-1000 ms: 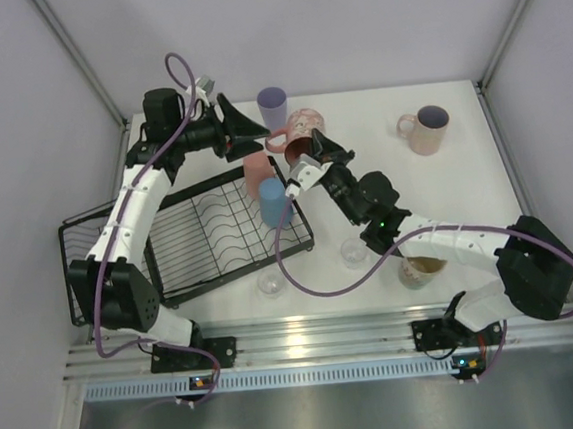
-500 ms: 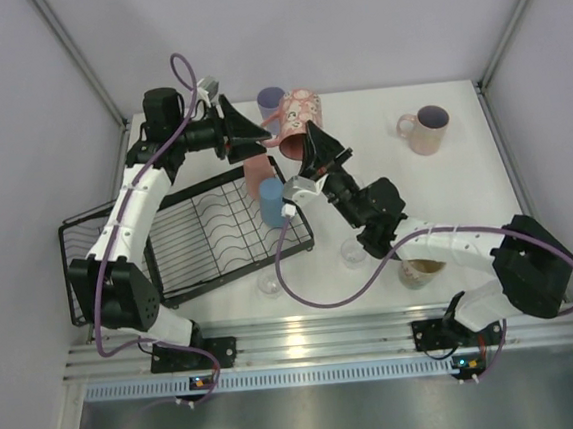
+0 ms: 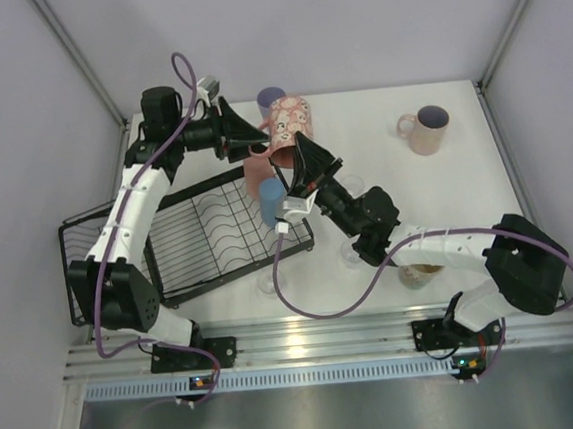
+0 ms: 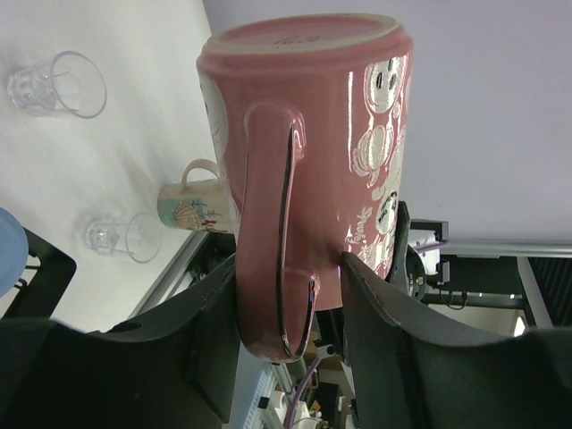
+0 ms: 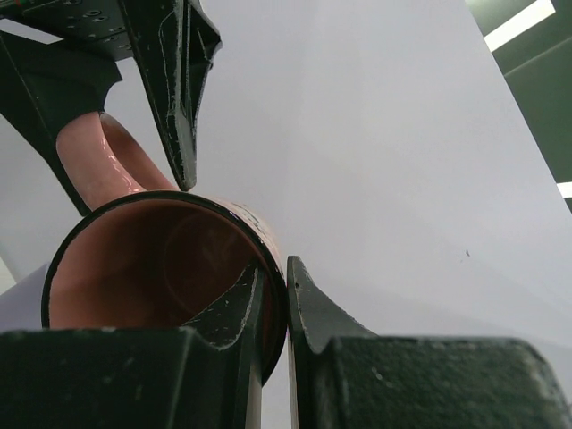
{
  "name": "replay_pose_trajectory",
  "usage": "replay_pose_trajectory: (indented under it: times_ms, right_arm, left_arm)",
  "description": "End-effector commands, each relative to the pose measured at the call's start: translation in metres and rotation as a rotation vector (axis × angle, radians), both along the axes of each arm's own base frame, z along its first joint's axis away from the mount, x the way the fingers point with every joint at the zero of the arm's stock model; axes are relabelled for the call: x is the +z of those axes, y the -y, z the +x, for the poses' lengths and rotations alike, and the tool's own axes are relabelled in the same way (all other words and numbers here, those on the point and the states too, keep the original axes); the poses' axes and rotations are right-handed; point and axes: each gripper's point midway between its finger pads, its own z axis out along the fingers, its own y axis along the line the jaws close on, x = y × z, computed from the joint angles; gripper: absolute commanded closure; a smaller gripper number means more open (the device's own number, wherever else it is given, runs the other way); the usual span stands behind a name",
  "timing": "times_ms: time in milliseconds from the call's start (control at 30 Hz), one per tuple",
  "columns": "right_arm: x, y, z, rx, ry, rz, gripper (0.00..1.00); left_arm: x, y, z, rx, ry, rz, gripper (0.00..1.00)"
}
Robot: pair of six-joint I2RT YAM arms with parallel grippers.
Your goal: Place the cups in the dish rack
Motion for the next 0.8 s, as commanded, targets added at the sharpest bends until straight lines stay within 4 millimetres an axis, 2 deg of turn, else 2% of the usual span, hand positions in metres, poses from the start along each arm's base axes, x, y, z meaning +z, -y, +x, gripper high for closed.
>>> replay_pose_trajectory:
  times_ms: [0, 133, 167, 233, 300, 333, 533, 567, 633, 667, 700, 767]
  right_arm:
    - [0.066, 0.016, -0.040, 0.061, 0.198, 0.188, 1.00]
    - [0.067, 0.017, -0.039, 0.058, 0.196, 0.198, 1.00]
    - [0.067, 0.017, -0.040, 0.061, 0.197, 0.199, 1.00]
    - [0.067, 0.016, -0.041, 0.065, 0.194, 0.197, 1.00]
    - [0.066, 0.014, -0.042, 0.070, 0.191, 0.192, 1.00]
    - [0.064, 0.012, -0.042, 0.071, 0.187, 0.184, 1.00]
    - [0.054, 0.011, -0.034, 0.034, 0.188, 0.213, 1.00]
    - [0.056, 0.015, -0.034, 0.024, 0.201, 0.239, 1.00]
    - [0.048, 0.015, -0.029, 0.004, 0.190, 0.249, 0.99]
    - [0.048, 0.018, -0.030, 0.002, 0.196, 0.271, 0.97]
    - [0.044, 0.016, -0.029, 0.003, 0.191, 0.276, 0.94]
    - [0.040, 0.019, -0.028, -0.007, 0.189, 0.301, 0.82]
  left_arm:
    - [0.037, 0.001, -0.009, -0.043, 0.124, -0.035, 0.50]
    - [0.045, 0.001, -0.010, -0.048, 0.151, -0.039, 0.59]
    - [0.044, 0.001, -0.011, -0.048, 0.149, -0.039, 0.68]
    - [0.042, 0.001, -0.010, -0.043, 0.145, -0.036, 0.79]
    - [0.041, 0.001, -0.009, -0.043, 0.145, -0.034, 0.97]
    - [0.041, 0.001, -0.009, -0.043, 0.146, -0.034, 1.00]
    - [0.052, -0.001, 0.000, 0.012, 0.221, -0.016, 1.00]
    - [0.060, -0.001, 0.004, 0.030, 0.257, -0.027, 1.00]
    - [0.071, -0.002, 0.009, 0.059, 0.308, -0.062, 1.00]
    - [0.078, -0.001, 0.008, 0.070, 0.257, -0.107, 1.00]
    - [0.099, -0.001, 0.009, 0.074, 0.375, -0.157, 1.00]
    - [0.107, -0.001, 0.011, 0.084, 0.355, -0.193, 1.00]
